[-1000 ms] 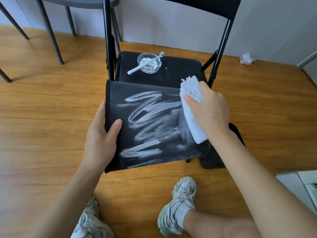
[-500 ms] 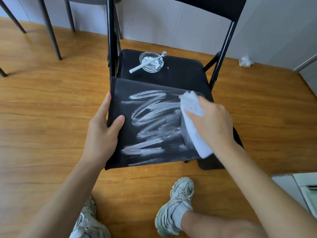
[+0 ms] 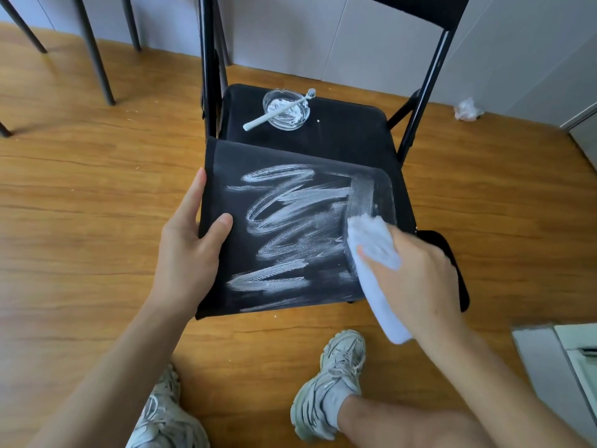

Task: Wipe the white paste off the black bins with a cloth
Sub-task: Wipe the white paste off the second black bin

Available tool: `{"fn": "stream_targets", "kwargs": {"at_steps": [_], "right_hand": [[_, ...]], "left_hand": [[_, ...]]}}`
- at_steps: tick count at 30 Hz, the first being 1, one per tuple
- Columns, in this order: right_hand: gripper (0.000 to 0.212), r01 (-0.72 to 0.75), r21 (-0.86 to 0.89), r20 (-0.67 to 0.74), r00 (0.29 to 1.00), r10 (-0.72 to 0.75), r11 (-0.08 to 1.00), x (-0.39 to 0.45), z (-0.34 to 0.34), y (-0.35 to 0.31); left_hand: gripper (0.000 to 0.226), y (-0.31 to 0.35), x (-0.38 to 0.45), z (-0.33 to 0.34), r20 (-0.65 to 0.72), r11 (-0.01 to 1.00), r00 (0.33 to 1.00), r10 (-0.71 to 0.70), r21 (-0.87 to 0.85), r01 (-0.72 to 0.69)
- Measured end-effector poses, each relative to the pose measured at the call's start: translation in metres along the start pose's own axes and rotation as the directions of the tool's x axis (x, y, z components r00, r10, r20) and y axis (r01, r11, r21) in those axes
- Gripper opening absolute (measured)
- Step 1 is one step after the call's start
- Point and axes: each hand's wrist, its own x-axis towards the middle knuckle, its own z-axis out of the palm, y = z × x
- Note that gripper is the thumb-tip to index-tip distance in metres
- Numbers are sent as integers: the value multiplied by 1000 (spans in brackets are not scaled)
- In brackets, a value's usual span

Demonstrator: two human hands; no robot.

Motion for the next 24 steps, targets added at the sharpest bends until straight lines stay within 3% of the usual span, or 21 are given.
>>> {"fn": "stream_targets", "kwargs": {"at_steps": [2,6,11,17,24], "right_hand": [[18,-74,25,-45,996,75,997,31,2,3],[25,-111,4,-93,989,111,994,84,9,3],[29,-116,-83,-79,991,109,990,64,6,-8],[29,211,-54,31,977,-209,976,-2,15,-40],[21,-101,-128,-41,995,96,987,100,4,-1]], "left_hand": [[63,2,-1,1,6,1000,1000,1,4,-1],[62,4,-1,5,-30,1000,999,-15,-1,15],[63,0,1,6,-59,1000,998,-2,-4,2],[63,-4,-1,2,-11,999,1000,8,41,-8],[62,-3,0,4,-22,1000,1000,20,1,-20]]}}
